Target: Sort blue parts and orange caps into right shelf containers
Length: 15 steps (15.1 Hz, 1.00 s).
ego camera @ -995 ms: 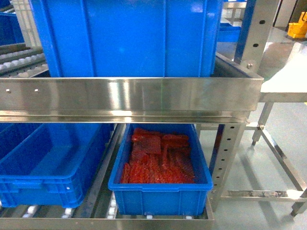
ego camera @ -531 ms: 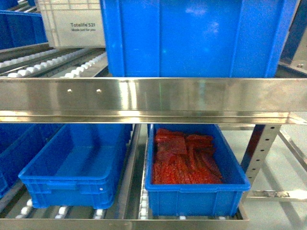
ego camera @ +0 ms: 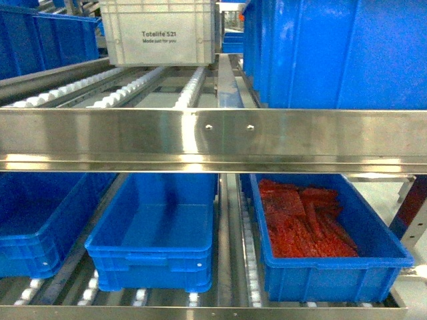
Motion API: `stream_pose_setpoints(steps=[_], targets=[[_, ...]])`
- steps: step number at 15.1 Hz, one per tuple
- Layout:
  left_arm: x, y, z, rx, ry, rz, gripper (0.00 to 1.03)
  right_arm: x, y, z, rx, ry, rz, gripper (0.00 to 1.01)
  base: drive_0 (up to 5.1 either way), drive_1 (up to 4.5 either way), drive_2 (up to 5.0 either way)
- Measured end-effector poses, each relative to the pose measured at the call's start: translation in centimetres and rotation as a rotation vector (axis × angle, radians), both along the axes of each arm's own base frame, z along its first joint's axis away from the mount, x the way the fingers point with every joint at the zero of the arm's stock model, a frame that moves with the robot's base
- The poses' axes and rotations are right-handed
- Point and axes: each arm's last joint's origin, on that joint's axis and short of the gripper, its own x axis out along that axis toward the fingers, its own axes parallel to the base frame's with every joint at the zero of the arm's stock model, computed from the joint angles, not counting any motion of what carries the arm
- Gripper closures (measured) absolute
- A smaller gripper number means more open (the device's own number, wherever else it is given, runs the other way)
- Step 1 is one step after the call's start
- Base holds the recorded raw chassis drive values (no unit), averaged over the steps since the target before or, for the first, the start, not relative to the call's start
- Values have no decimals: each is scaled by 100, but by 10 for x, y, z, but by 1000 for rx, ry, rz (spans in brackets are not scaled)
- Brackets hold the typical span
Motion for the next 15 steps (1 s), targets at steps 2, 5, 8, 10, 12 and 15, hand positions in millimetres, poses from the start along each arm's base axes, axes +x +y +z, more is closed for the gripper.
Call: stream_pose_setpoints(steps=[2, 5, 8, 10, 12, 15], targets=[[0, 0, 0, 0, 1, -1, 62, 0, 0, 0, 0, 1, 0, 57, -494, 252, 252], [0, 0, 0, 0, 0, 0, 62, 0, 0, 0, 0, 0, 0, 57, -494, 251, 251], [0, 0, 0, 0, 0, 0, 62, 0, 0, 0, 0, 0, 0, 57, -481, 264, 264], [0, 0, 0, 0, 0, 0, 62, 0, 0, 0, 0, 0, 0, 57, -501, 244, 244], [0, 0, 0, 0, 1, -1, 62, 0, 0, 0, 0, 1, 0, 57, -490, 256, 256], [0, 0, 0, 0, 0, -1, 62, 0, 0, 0, 0, 1, 0, 57, -495, 251, 251]])
